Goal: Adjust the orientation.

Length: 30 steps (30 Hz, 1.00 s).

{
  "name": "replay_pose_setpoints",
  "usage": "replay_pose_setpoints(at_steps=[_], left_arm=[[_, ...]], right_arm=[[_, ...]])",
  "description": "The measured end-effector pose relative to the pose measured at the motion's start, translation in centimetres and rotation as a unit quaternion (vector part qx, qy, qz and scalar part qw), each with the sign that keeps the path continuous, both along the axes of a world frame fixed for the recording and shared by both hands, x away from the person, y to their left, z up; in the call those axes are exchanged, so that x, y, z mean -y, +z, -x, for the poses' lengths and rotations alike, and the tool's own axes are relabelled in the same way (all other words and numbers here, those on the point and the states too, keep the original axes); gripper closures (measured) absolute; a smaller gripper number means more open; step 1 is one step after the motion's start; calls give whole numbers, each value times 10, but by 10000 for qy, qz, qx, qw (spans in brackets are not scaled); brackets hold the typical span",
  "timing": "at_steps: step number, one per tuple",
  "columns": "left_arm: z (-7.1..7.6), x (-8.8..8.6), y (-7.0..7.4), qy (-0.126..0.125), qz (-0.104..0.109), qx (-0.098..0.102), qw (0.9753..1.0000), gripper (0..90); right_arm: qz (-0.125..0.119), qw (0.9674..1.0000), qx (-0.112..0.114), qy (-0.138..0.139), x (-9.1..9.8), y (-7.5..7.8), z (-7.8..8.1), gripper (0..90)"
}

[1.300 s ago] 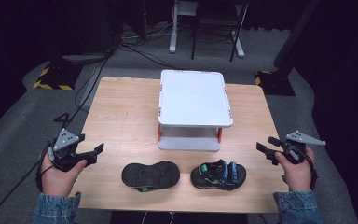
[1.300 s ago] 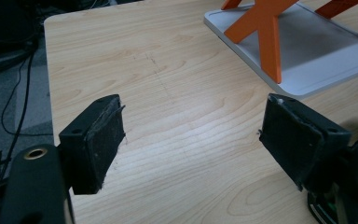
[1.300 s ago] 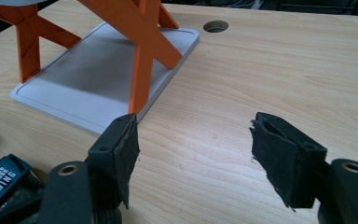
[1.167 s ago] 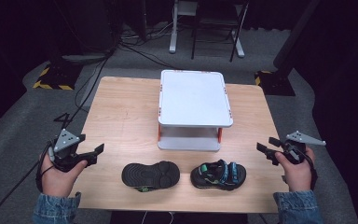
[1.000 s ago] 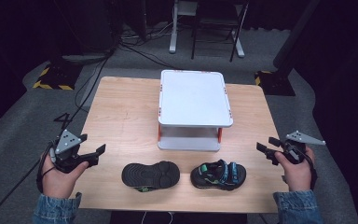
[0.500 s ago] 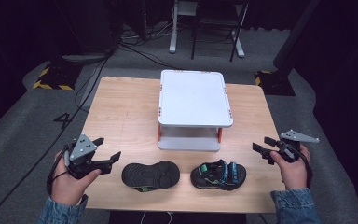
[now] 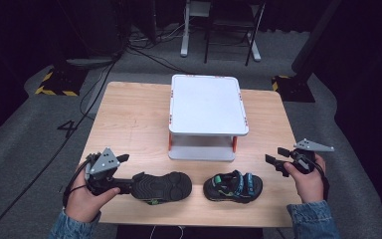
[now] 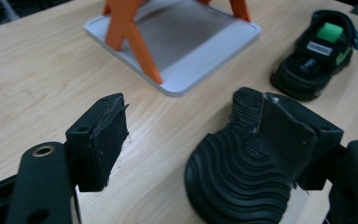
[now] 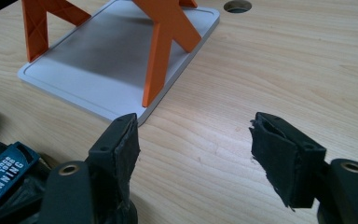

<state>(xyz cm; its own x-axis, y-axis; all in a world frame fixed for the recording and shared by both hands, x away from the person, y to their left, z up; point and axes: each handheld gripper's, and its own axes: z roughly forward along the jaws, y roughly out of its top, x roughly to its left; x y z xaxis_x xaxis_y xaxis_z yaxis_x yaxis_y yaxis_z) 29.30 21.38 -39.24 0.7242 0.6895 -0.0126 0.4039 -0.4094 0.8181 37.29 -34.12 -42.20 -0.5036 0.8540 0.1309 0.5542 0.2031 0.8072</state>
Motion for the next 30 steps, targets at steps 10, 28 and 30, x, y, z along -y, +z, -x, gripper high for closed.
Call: replay_pose_setpoints(at_steps=[10, 28, 30], left_arm=[[0, 25, -12, -370, -186, -225, 9989, 228], [1, 61, -44, -1255, -570, -481, 9893, 180], [3, 61, -45, -1287, -699, -373, 9885, 179]], right_arm=[[105, 9997, -130, 151, -10, -6, -2, 329], [127, 9996, -143, 191, -13, -9, -2, 328], [121, 9996, -168, 187, -13, -10, -2, 328]])
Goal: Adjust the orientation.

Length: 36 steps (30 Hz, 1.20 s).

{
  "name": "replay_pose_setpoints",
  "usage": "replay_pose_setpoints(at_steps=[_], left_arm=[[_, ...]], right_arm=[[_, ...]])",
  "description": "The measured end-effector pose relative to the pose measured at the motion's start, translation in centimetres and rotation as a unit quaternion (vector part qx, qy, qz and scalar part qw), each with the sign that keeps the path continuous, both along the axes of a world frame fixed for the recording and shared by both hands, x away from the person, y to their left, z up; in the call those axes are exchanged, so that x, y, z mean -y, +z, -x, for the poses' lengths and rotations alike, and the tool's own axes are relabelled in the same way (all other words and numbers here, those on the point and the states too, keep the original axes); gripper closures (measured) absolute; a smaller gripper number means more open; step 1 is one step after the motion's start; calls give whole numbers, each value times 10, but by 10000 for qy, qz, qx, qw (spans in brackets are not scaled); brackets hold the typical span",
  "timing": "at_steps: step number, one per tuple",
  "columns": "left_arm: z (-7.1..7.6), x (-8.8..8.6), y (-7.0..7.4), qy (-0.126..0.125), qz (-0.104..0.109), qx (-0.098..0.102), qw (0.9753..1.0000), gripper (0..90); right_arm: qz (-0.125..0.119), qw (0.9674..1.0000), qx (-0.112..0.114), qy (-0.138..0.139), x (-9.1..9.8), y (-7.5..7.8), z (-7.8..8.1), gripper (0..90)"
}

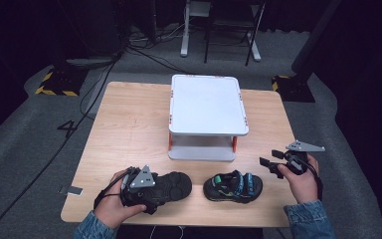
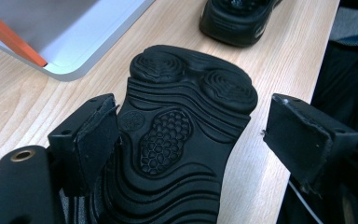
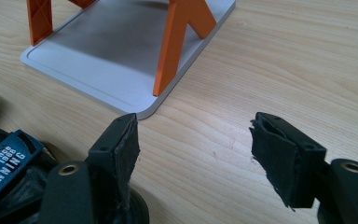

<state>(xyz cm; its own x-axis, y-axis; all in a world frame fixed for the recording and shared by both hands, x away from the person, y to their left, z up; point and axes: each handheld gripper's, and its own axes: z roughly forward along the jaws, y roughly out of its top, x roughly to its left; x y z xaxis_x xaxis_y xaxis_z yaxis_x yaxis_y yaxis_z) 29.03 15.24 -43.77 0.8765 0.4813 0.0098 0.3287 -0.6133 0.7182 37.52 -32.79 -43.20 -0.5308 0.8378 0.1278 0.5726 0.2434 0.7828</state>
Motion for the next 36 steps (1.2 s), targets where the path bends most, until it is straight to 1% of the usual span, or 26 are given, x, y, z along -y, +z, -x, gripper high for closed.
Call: replay_pose_setpoints(at_steps=[1, 4, 6, 7, 8, 9, 10, 11, 12, 13, 15, 16, 17, 21, 23, 24, 25, 27, 28, 31, 33, 34, 35, 36], left_arm=[[1, 0, -1, -28, -35, 63, 10000, 178], [2, 0, -3, -91, -75, 165, 9998, 177], [4, -1, -6, -282, -222, 424, 9985, 175], [5, -2, -8, -289, -214, 491, 9981, 175], [6, -3, -12, -332, -207, 711, 9967, 176], [6, -3, -12, -332, -207, 711, 9967, 180], [5, -4, -14, -321, -236, 785, 9961, 180], [4, -5, -14, -252, -208, 799, 9963, 199], [2, -6, -14, -197, -158, 794, 9965, 239], [1, -7, -15, -171, -117, 799, 9966, 241], [-2, -10, -17, -118, 47, 733, 9972, 240], [-4, -12, -18, -73, 192, 687, 9974, 240], [-4, -12, -18, -73, 192, 687, 9974, 240], [-11, -16, -17, 52, 398, 426, 9983, 246], [-14, -18, -16, 129, 523, 291, 9981, 251], [-17, -19, -15, 216, 571, 224, 9979, 268], [-17, -19, -15, 216, 571, 224, 9979, 281], [-20, -21, -14, 329, 625, 153, 9974, 296], [-22, -21, -13, 380, 638, 156, 9971, 305], [-26, -24, -13, 601, 715, 109, 9956, 315], [-29, -27, -13, 815, 785, 70, 9936, 318], [-31, -29, -12, 906, 814, 59, 9925, 336], [-32, -30, -12, 989, 886, 26, 9911, 336], [-36, -36, -12, 1198, 1016, -29, 9876, 357]], right_arm=[[2, 10000, -5, 6, 0, 0, 0, 328], [-5, 10000, -3, 0, -1, -1, 0, 326], [10, 10000, -9, 30, -2, -2, 0, 327], [13, 10000, -9, 27, -2, -2, 0, 326], [21, 10000, -13, 30, -2, -2, 0, 326], [21, 10000, -13, 30, -2, -2, 0, 326], [23, 10000, -11, 30, -2, -2, 0, 326], [21, 10000, -16, 27, -3, -2, 0, 326], [22, 10000, -15, 29, -3, -2, 0, 326], [23, 10000, -16, 30, -3, -2, 0, 326], [26, 10000, -19, 31, -3, -2, 0, 326], [31, 10000, -30, 26, -3, -3, 1, 326], [31, 10000, -30, 26, -3, -3, 1, 326], [29, 10000, -22, 29, -2, -3, 2, 326], [12, 10000, -28, 9, -1, -3, 3, 326], [2, 10000, -24, -3, 0, -3, 4, 326], [2, 10000, -24, -3, 0, -3, 4, 326], [-7, 10000, -18, -16, 2, -4, 5, 326], [-4, 10000, -8, -23, 3, -4, 5, 326], [-11, 10000, -29, -59, 5, -4, 8, 326], [-9, 10000, -15, -67, 6, -4, 9, 326], [-13, 10000, -17, -84, 7, -4, 10, 326], [-13, 10000, -17, -84, 7, -4, 10, 326], [-20, 9999, -15, -109, 9, -5, 11, 326]])
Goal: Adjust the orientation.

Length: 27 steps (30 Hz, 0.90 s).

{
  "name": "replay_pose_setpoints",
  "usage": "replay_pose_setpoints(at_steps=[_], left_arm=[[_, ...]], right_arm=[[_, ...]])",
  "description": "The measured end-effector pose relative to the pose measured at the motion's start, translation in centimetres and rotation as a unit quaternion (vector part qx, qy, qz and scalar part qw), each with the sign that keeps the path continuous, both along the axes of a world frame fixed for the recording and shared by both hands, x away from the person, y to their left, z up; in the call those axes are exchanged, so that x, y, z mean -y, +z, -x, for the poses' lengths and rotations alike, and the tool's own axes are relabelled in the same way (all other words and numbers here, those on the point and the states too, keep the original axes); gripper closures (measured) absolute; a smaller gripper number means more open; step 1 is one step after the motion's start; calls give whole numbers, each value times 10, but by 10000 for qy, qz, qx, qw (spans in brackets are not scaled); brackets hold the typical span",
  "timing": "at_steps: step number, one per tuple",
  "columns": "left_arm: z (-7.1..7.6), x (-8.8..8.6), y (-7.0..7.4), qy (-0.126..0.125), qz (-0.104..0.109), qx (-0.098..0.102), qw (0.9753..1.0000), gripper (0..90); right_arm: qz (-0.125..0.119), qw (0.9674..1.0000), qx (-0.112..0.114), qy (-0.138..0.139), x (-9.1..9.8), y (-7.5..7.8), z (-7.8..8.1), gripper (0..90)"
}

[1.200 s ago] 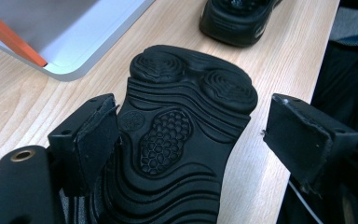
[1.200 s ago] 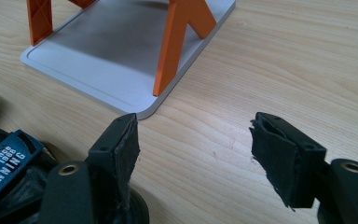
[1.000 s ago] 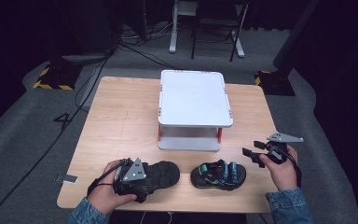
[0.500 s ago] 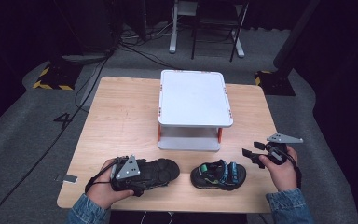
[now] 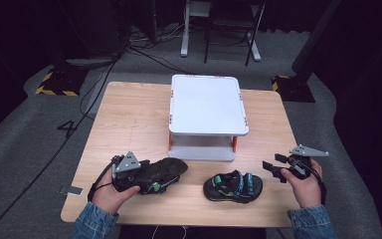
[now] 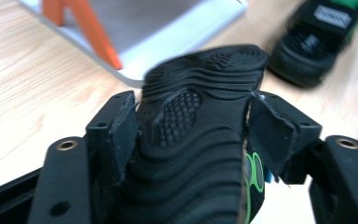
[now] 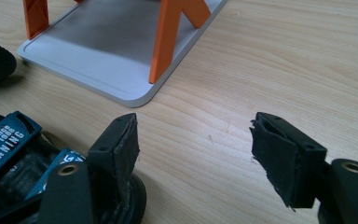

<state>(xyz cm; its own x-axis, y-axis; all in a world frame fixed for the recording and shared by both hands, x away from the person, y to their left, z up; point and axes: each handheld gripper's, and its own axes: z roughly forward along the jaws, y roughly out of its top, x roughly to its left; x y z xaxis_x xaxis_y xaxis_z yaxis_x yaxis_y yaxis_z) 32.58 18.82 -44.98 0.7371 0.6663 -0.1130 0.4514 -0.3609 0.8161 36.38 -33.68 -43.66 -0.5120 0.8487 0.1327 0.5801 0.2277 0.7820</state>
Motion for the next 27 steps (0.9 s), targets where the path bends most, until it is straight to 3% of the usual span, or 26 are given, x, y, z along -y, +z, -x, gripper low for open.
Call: replay_pose_setpoints(at_steps=[3, 4, 5, 7, 8, 10, 13, 20, 23, 27], left_arm=[[-3, -7, -1, 202, 129, -52, 9997, 373], [-4, -14, 0, 467, 33, -6, 9989, 496], [-4, -14, 0, 467, 33, -6, 9989, 505], [-6, -19, -2, 709, -480, 83, 9963, 525], [-7, -23, -3, 829, -431, 88, 9956, 542], [-9, -28, -5, 869, -175, -107, 9960, 544], [-9, -30, -7, 894, -79, -162, 9958, 540], [-7, -27, -5, 917, -268, 42, 9954, 487], [-6, -25, -4, 714, -200, 104, 9972, 408], [-6, -19, -7, 430, -453, 272, 9977, 320]], right_arm=[[5, 10000, -1, -6, 1, 0, 1, 326], [10, 10000, -5, -18, 2, 0, 2, 326], [10, 10000, -5, -18, 2, 0, 2, 326], [-4, 10000, 0, -24, 2, -1, 3, 326], [-1, 10000, -13, -35, 3, -1, 3, 326], [6, 10000, -23, -28, 3, -1, 3, 326], [9, 10000, -31, -25, 2, -2, 2, 326], [14, 10000, -50, 14, 1, -2, 2, 326], [14, 10000, -50, 9, 1, -2, 2, 325], [6, 10000, -49, 17, 0, -3, 1, 324]])
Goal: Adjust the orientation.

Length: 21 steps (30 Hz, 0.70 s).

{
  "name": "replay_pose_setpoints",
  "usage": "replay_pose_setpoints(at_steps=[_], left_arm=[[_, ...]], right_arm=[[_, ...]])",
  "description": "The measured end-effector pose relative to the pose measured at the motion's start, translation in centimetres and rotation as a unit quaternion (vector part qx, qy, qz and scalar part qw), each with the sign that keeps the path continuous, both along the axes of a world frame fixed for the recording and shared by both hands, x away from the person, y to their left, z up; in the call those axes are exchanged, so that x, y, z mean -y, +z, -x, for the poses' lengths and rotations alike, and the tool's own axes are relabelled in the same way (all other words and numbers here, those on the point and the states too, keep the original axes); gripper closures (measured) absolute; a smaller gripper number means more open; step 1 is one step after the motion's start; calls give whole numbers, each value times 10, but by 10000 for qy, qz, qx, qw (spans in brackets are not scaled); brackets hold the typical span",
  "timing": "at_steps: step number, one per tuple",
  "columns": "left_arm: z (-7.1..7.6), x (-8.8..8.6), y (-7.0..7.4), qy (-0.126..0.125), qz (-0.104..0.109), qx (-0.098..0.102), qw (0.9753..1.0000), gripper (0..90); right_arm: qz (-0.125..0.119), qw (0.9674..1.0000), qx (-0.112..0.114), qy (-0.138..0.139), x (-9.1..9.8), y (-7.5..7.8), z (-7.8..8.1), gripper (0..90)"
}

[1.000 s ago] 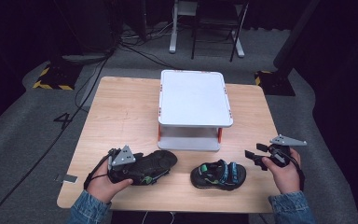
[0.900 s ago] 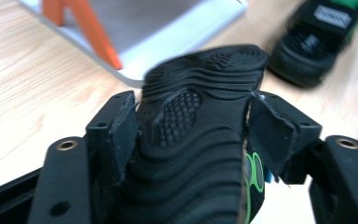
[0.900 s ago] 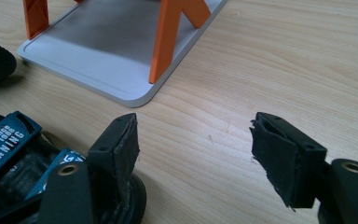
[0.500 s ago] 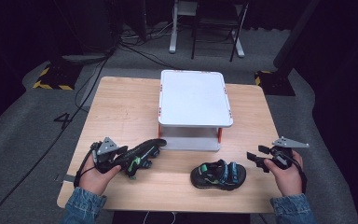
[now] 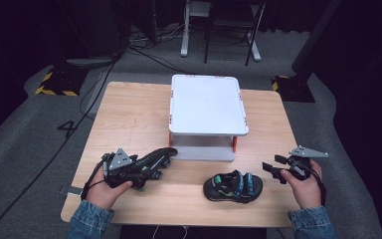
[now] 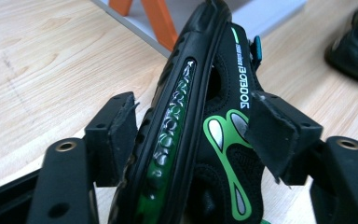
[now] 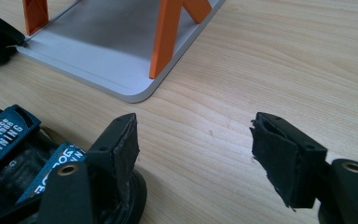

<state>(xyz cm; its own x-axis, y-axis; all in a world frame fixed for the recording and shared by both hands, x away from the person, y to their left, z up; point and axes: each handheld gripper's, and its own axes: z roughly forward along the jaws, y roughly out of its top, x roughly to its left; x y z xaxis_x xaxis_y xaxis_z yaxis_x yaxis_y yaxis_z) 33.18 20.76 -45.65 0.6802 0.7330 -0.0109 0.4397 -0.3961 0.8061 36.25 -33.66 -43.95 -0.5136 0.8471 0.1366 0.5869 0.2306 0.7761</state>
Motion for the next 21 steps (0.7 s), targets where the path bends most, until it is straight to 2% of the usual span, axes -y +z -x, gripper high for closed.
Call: replay_pose_setpoints(at_steps=[3, 4, 6, 7, 8, 10, 11, 12, 13, 14, 16, 18, 19, 21], left_arm=[[-2, 1, -3, 13, -63, -10, 10000, 280], [-2, 2, -4, 14, -8, -68, 10000, 269], [-4, 3, -8, 56, 59, -268, 9996, 256], [-6, 4, -11, 89, 109, -437, 9989, 255], [-7, 4, -13, 104, 115, -477, 9987, 255], [-9, 4, -14, 75, 100, -477, 9988, 267], [-10, 4, -13, 20, -16, -426, 9991, 303], [-10, 4, -13, 20, -16, -426, 9991, 322], [-10, 6, -13, 42, -169, -352, 9992, 322], [-10, 6, -12, 55, -283, -304, 9991, 360], [-9, 8, -10, 82, -535, -184, 9984, 482], [-8, 6, -6, 133, -510, -120, 9985, 541], [-7, 6, -3, 172, -411, -147, 9989, 541], [-4, 7, 2, 199, -370, -114, 9991, 568]], right_arm=[[-3, 10000, 16, 2, -1, 0, 0, 324], [17, 10000, -2, 13, -1, 0, 0, 324], [28, 10000, -8, 27, -2, -1, 0, 323], [43, 10000, -5, 42, -3, -1, 0, 323], [43, 10000, -5, 42, -3, -1, 0, 323], [52, 10000, -32, 46, -4, -2, 1, 323], [61, 10000, -47, 48, -3, -3, 2, 322], [61, 10000, -47, 48, -3, -3, 2, 322], [58, 10000, -39, 57, -3, -3, 2, 322], [56, 10000, -48, 30, -3, -4, 3, 321], [51, 10000, -30, 14, -2, -4, 3, 321], [46, 10000, -40, 10, -1, -4, 4, 321], [46, 10000, -44, 7, -1, -4, 4, 320], [39, 10000, -51, -6, 0, -4, 4, 320]])
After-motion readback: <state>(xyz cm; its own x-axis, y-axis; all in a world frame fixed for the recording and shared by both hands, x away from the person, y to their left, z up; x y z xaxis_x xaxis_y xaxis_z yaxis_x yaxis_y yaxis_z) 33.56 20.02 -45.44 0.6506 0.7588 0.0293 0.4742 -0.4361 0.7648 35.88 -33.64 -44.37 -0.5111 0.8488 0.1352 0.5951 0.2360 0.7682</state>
